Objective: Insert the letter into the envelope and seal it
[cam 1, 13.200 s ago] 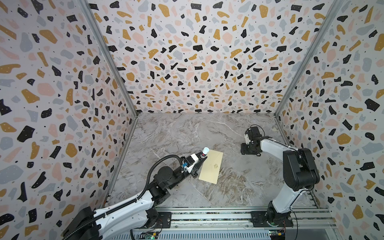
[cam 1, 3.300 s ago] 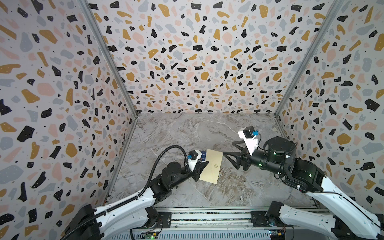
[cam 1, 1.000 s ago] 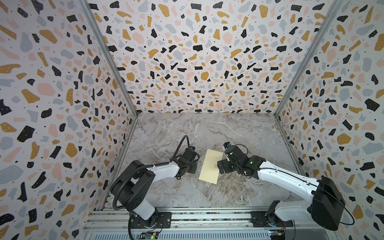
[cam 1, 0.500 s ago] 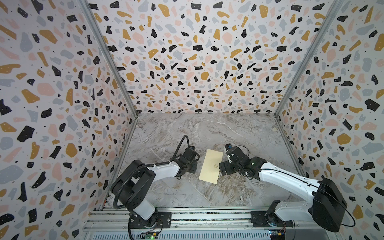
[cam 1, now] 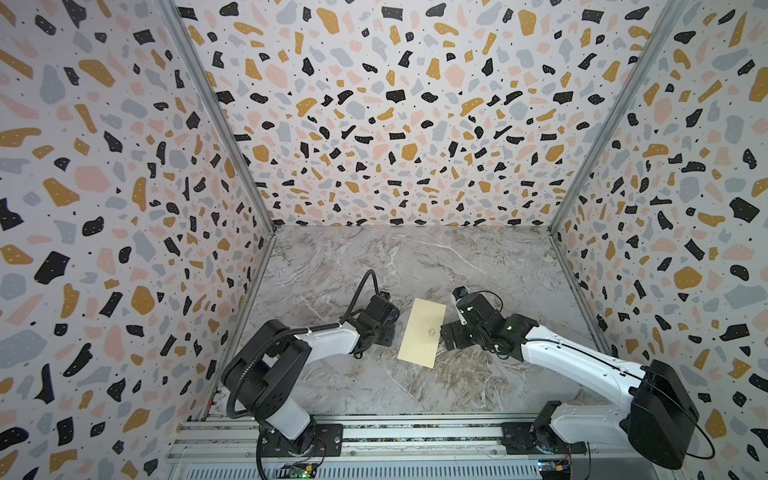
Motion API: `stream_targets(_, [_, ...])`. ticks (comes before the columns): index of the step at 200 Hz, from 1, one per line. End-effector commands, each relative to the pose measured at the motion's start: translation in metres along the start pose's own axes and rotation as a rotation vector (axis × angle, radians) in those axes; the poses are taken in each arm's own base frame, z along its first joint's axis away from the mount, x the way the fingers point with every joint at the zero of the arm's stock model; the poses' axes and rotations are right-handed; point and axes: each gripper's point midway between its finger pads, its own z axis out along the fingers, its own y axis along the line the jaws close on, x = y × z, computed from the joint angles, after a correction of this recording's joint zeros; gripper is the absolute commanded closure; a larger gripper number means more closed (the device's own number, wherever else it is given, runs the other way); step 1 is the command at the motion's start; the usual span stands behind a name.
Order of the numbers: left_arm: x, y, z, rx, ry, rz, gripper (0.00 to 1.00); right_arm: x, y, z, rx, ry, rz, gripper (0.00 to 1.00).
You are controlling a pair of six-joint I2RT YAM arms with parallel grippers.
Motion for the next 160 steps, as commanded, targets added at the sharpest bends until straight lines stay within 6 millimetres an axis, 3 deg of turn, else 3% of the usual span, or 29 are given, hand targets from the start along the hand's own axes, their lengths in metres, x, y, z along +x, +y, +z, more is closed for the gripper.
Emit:
stream_targets(1, [-0.001, -0.002, 0.000, 0.020, -0.007, -0.022, 0.60, -0.003, -0.001, -0.005, -0.008, -0.018, -0.003, 0.01])
stream_targets(45, [-0.011, -0.008, -0.008, 0.057, -0.051, -0.042, 0.49, -0.003, -0.002, -0.006, -0.014, -0.025, 0.004, 0.01])
stream_targets(84, [-0.027, -0.012, -0.024, 0.078, -0.114, -0.057, 0.34, -0.005, -0.003, -0.008, -0.014, -0.032, 0.011, 0.01])
stream_targets(109, [-0.041, -0.015, -0.039, 0.094, -0.165, -0.061, 0.29, -0.006, -0.003, -0.009, -0.019, -0.040, 0.016, 0.01])
stream_targets(137, [-0.068, -0.018, -0.071, 0.112, -0.286, -0.065, 0.16, -0.013, -0.002, -0.016, -0.039, -0.084, 0.029, 0.01])
stream_targets(160, [-0.100, -0.014, -0.119, 0.106, -0.460, -0.073, 0.08, -0.027, -0.007, -0.027, -0.031, -0.155, 0.043, 0.01])
